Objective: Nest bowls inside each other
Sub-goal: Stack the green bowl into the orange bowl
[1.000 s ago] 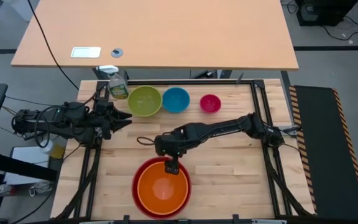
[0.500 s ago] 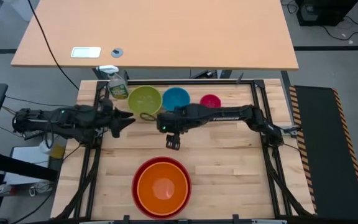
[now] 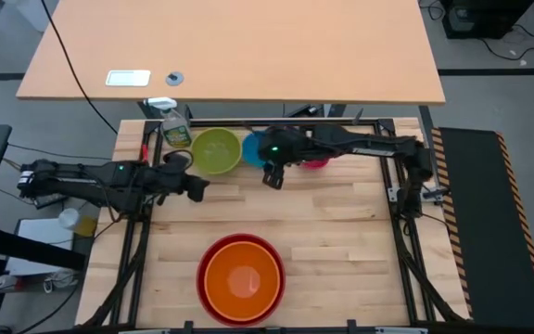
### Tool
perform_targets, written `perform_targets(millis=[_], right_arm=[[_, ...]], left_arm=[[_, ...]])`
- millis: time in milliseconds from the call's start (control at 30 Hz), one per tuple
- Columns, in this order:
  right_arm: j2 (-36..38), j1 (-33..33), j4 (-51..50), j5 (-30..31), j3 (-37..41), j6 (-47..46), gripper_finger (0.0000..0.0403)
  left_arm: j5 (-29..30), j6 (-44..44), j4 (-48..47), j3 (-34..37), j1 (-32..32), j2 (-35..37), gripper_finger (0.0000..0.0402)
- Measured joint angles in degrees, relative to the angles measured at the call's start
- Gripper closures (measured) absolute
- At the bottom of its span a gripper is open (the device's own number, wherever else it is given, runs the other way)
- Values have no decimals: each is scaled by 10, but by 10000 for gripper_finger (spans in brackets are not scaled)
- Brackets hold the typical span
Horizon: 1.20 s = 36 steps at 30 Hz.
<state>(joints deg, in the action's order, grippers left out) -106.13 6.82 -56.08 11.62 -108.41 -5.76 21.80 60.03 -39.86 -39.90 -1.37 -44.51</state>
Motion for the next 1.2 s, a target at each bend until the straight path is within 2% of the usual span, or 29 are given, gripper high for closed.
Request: perform_targets(millis=[167, 267, 400, 567, 700, 933, 1067, 1200], right_arm=[[80, 17, 108, -49, 140, -14, 157], [108, 21, 158, -59, 201, -24, 157], [125, 23, 198, -82, 250, -47, 157], [126, 20, 205, -89, 259, -44, 157], [126, 10, 204, -85, 259, -27, 157], [126, 4, 201, -84, 259, -20, 157], [126, -2, 199, -87, 259, -30, 157], [126, -9, 200, -86, 259, -30, 157]], left_arm=[[0, 58, -77, 0, 9, 23, 182], [-6, 4, -82, 0, 15, 25, 182], [-39, -119, -79, 0, 23, 17, 182], [-80, -237, -87, -9, 31, -31, 182], [-82, -335, -116, -54, 47, -116, 182], [13, -564, -147, -95, 65, -264, 183], [56, -627, -141, -108, 73, -313, 183], [54, -682, -108, -109, 86, -333, 183]])
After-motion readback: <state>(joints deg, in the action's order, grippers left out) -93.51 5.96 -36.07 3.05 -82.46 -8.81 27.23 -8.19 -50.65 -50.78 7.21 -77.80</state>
